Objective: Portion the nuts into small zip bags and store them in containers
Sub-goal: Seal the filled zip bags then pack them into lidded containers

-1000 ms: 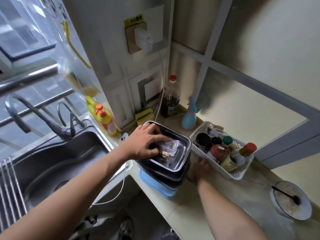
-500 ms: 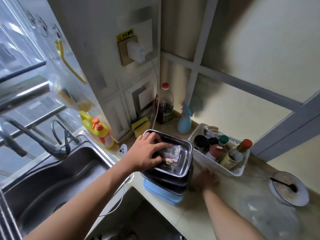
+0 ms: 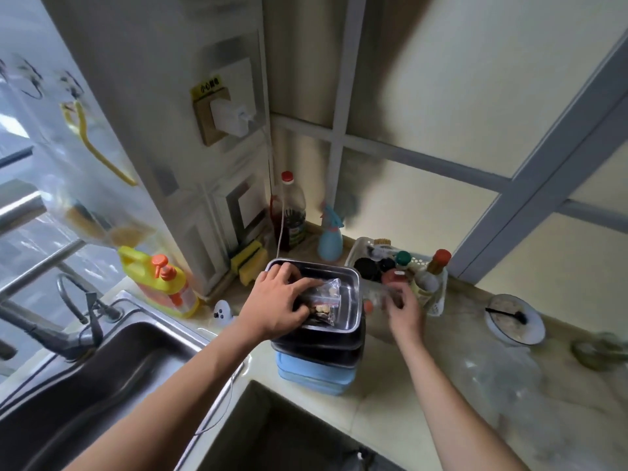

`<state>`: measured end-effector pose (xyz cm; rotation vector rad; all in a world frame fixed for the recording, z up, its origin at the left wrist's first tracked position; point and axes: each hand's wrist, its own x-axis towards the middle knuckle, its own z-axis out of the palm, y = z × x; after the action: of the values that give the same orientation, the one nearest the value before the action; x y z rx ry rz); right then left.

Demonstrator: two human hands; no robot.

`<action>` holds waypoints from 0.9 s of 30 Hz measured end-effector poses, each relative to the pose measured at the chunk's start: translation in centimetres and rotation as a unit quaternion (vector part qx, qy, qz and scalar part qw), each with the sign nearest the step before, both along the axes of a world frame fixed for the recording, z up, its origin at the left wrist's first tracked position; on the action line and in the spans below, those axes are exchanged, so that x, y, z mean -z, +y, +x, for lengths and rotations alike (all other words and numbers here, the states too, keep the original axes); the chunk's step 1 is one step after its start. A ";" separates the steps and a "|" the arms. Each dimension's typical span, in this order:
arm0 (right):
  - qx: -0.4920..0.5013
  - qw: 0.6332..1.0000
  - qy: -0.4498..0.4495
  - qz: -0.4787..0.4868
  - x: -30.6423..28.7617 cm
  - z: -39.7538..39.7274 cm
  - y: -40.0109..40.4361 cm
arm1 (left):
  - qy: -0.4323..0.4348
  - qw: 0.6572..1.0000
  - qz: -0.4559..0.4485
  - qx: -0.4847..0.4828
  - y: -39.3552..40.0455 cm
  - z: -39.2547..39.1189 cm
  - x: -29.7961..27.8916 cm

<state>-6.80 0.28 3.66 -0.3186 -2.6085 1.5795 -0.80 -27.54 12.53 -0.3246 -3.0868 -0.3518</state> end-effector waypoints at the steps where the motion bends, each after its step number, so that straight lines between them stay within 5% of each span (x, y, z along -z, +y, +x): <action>1: 0.015 0.999 0.048 0.008 -1.8 0.1 -0.2 | 0.009 1.000 0.003 0.000 0.0 0.0 0.1; 6: 0.080 0.955 0.286 0.018 -10.1 0.7 -1.6 | 0.044 0.994 0.096 -0.019 0.1 0.5 0.0; 11: 0.101 0.918 0.380 -0.059 -16.7 1.9 -4.5 | 0.108 0.954 0.277 -0.026 -0.6 0.7 -0.6; 15: 0.069 0.966 0.149 -0.201 -18.0 1.4 -6.6 | 0.137 0.965 0.224 0.020 -1.5 0.8 -0.4; 18: 0.016 0.975 -0.046 -0.215 -16.9 1.8 -8.1 | 0.173 0.925 0.332 -0.070 -2.1 1.4 -0.5; 23: -0.018 0.982 -0.110 -0.149 -13.2 1.7 -9.6 | 0.126 0.807 0.525 -0.238 -2.9 1.6 -1.0; 27: -0.039 0.987 -0.104 -0.117 -12.9 1.5 -10.3 | 0.046 0.831 0.498 -0.242 -3.7 0.6 -1.3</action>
<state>-5.29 -10.03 16.58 -0.4240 -2.6109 1.9871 -0.16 -31.26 13.86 0.4419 -2.2929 -1.6796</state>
